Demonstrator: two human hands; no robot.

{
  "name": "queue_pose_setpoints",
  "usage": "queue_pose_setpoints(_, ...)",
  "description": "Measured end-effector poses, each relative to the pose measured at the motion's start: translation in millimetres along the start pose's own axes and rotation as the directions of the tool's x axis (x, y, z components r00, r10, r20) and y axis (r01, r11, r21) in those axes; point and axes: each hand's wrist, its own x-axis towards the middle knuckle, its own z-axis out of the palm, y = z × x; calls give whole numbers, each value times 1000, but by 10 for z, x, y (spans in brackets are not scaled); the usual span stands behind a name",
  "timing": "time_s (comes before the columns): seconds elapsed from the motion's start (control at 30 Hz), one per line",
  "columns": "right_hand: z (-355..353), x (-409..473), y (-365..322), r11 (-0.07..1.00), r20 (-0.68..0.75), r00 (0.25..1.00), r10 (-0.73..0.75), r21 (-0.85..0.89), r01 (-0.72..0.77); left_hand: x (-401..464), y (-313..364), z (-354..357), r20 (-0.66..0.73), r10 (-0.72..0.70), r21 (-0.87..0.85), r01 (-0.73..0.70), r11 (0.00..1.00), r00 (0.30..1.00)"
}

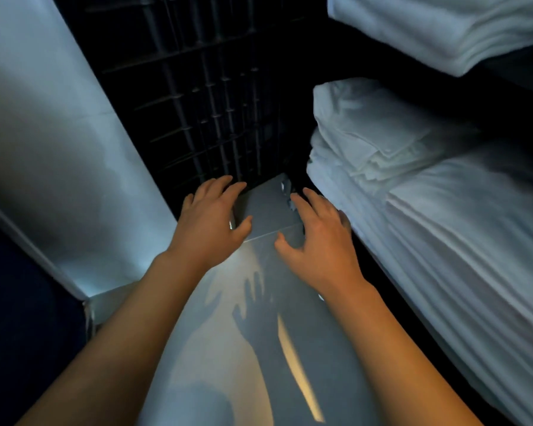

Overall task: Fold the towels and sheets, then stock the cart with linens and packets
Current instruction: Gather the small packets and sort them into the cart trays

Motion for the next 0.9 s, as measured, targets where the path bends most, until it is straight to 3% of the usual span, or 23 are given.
queue_pose_setpoints(0.4,-1878,198,-1166,996,-22,997,78,39,-77,198,918,-1919,7,-112,-158,112,981,994)
queue_pose_setpoints(0.57,-2861,171,-1802,996,28,997,76,49,-78,134,1211,-3045,1,-172,-158,170,973,985)
queue_pose_setpoints(0.9,-4474,393,-3400,996,-16,1000,-24,84,25,-19,1446,-5467,-94,-167,-118,156,981,981)
